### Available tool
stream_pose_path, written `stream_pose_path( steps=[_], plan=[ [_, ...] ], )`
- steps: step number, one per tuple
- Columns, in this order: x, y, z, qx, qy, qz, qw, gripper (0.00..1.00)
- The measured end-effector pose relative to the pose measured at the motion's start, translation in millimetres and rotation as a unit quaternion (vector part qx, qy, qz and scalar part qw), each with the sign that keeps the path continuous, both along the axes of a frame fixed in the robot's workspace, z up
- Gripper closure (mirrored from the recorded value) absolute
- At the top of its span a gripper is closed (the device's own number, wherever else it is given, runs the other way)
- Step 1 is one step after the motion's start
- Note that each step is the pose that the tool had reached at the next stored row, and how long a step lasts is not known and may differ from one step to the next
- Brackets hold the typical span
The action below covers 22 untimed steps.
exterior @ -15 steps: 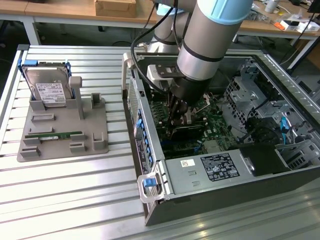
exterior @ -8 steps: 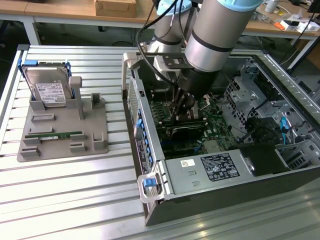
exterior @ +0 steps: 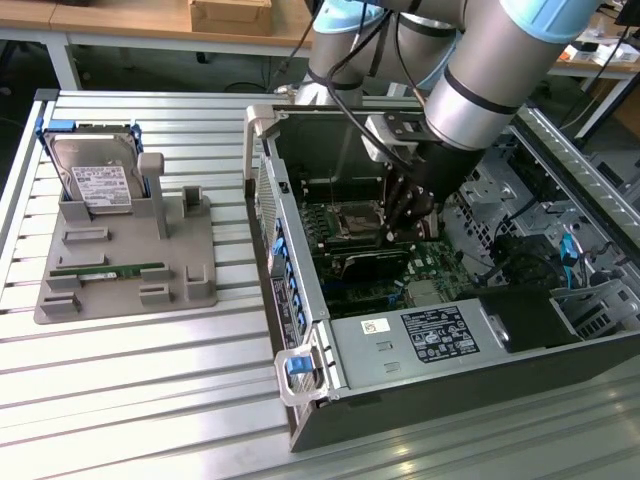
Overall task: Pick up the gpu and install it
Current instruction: 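Press down on the gpu until it lock into place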
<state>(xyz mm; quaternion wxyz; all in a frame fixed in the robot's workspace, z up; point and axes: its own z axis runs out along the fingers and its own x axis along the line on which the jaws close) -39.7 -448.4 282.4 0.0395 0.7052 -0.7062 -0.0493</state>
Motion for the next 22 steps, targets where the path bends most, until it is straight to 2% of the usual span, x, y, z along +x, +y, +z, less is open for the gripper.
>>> stream_pose_path(
  steps=[2,5,9,12,13,14,18,19,22],
  plan=[
    [7.3,0.0,-4.9,0.0,0.0053,0.0,1.0,0.89],
    [14.2,0.0,-10.3,0.0,0.0102,0.0,0.9999,0.89],
    [18.8,0.0,-13.8,-0.0001,0.0135,0.0,0.9999,0.89],
    [19.4,-0.1,-13.2,0.0002,0.0135,0.0,0.9999,0.89],
    [19.5,-0.1,-7.7,0.0005,0.0134,0.0,0.9999,0.89],
    [19.4,-0.2,6.1,0.0002,0.0136,0.0,0.9999,0.89],
    [19.4,-0.1,49.6,0.0001,0.0127,0.0,0.9999,0.89],
    [19.1,-0.1,57.6,0.0001,0.0122,0.0,0.9999,0.89],
    [18.1,-0.1,69.2,0.0001,0.0104,0.0,0.9999,0.89]
  ],
)
